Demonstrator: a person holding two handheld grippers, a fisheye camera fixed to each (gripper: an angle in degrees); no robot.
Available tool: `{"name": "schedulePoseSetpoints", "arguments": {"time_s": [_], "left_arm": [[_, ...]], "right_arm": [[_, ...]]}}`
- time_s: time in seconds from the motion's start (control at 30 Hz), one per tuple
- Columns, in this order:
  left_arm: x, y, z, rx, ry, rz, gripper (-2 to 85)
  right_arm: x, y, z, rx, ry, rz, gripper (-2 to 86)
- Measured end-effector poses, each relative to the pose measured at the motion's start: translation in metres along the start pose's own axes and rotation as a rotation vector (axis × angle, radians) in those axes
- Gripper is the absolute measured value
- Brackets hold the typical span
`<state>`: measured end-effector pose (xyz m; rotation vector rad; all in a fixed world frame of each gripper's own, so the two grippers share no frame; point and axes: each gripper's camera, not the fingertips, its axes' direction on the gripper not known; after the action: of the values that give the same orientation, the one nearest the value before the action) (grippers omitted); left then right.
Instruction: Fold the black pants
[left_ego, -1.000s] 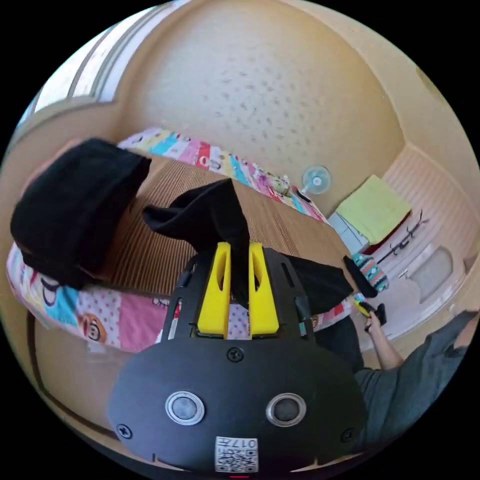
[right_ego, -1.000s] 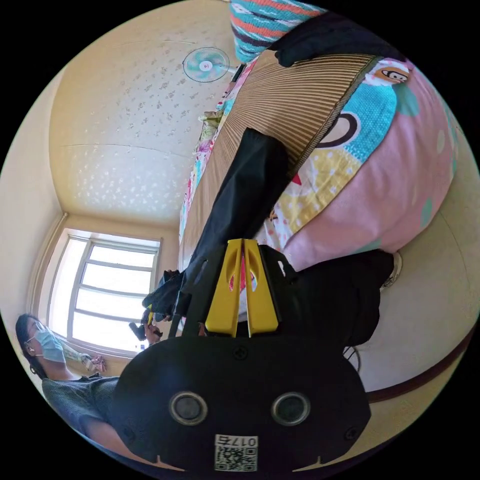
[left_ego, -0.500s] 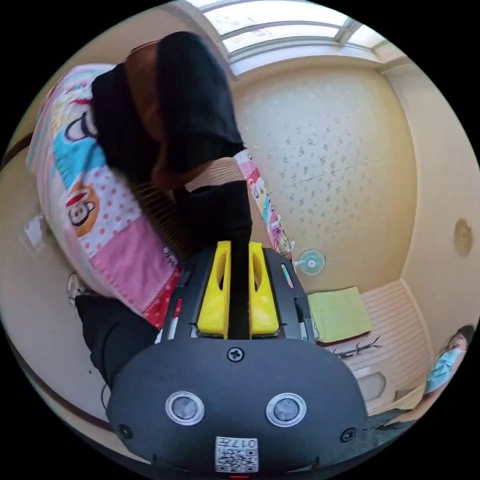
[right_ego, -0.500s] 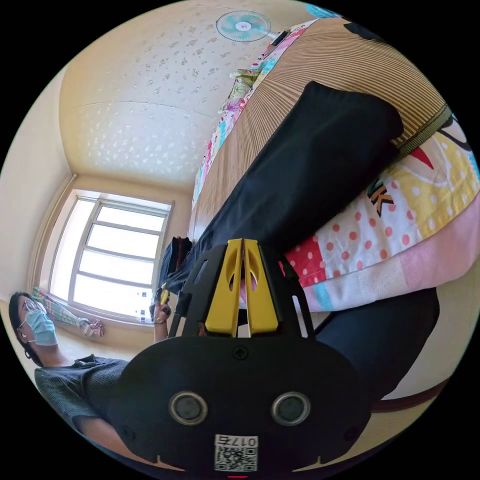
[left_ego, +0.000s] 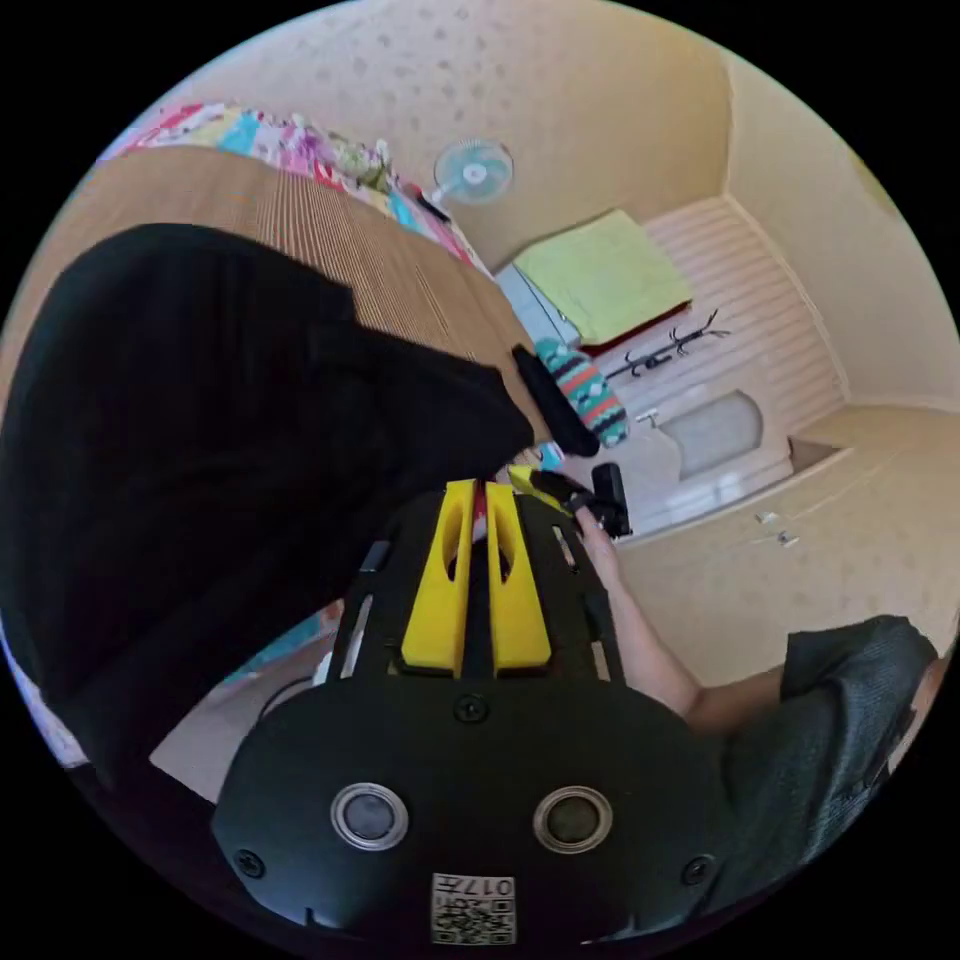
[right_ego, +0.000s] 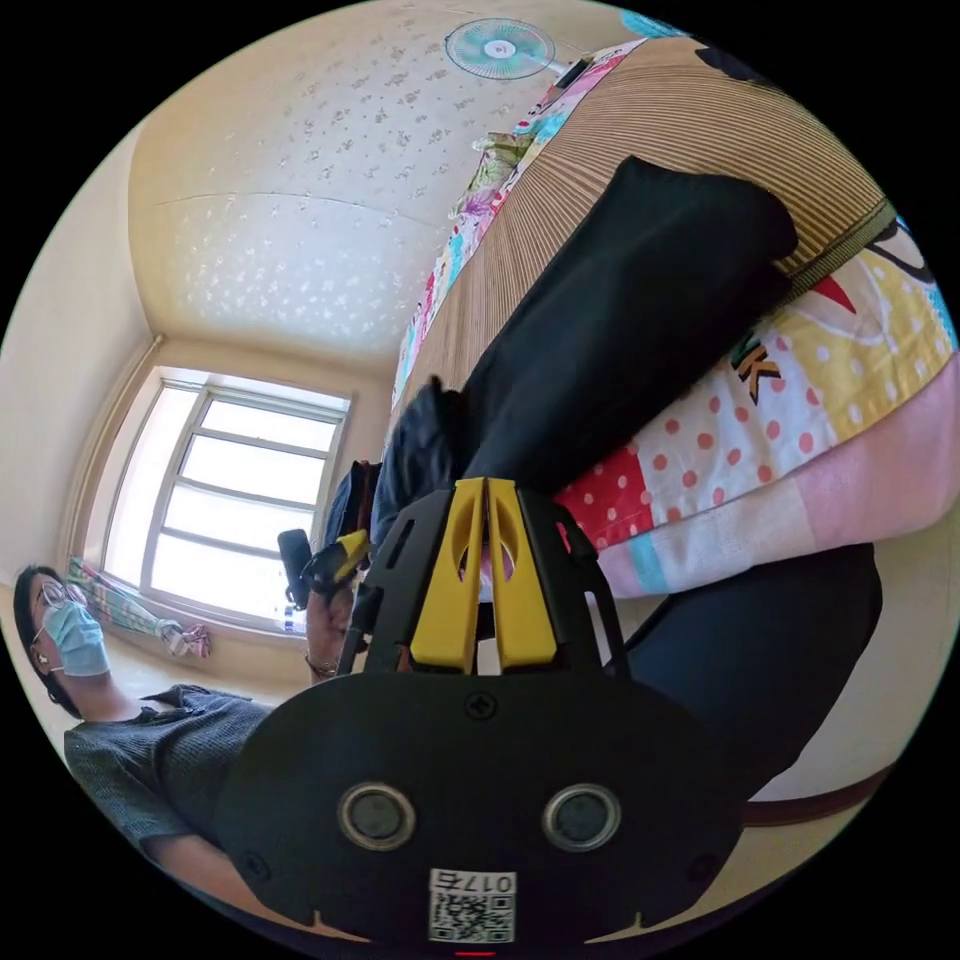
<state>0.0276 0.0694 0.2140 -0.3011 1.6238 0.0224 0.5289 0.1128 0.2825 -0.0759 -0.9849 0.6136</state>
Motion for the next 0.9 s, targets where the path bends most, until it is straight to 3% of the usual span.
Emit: {"name": "schedulePoseSetpoints", "arguments": {"time_s": [0.13,0.3,0.47,0.57,0.63,0.73,0.9], "left_arm": [[0.003,0.024,-0.024,-0.017,-0.169,0.048,5.7],[0.004,0.063,-0.116,0.232,-0.385,0.018,8.2],[-0.04,0.086,-0.182,0.367,-0.416,-0.161,10.1],[-0.076,0.105,-0.219,0.505,-0.331,-0.288,14.6],[-0.1,0.118,-0.234,0.585,-0.259,-0.377,18.1],[-0.14,0.124,-0.235,0.545,-0.185,-0.484,21.2],[-0.183,0.125,-0.192,0.385,-0.021,-0.563,20.6]], "right_arm": [[-0.007,-0.008,0.027,-0.062,-0.024,-0.06,5.2],[-0.029,-0.041,0.103,-0.176,-0.019,-0.177,11.3],[-0.034,-0.069,0.184,-0.352,-0.036,-0.219,7.6],[-0.057,-0.078,0.209,-0.505,-0.095,-0.238,4.2],[-0.084,-0.076,0.191,-0.465,-0.092,-0.312,3.4],[-0.103,-0.065,0.152,-0.372,-0.102,-0.336,2.4],[-0.035,-0.046,0.141,-0.412,0.273,-0.116,1.8]]}}
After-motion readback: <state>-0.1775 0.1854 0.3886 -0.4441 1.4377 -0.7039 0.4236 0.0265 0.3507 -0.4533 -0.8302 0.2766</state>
